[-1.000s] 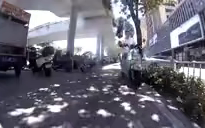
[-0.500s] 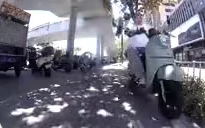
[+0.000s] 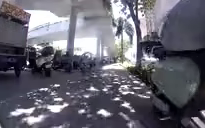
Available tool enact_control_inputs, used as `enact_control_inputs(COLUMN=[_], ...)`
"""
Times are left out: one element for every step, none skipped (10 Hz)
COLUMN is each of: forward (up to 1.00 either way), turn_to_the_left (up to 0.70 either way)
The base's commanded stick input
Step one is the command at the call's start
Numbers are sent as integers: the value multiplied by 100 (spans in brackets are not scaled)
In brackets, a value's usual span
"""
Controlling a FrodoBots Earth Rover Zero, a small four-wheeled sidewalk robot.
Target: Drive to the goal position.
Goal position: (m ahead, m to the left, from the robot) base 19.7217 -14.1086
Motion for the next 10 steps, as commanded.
enact_control_inputs(forward=[45,45,45,50,63,70,70,70,70,70], turn_to_the_left=[26,24,16,7,3,0,0,0,0,0])
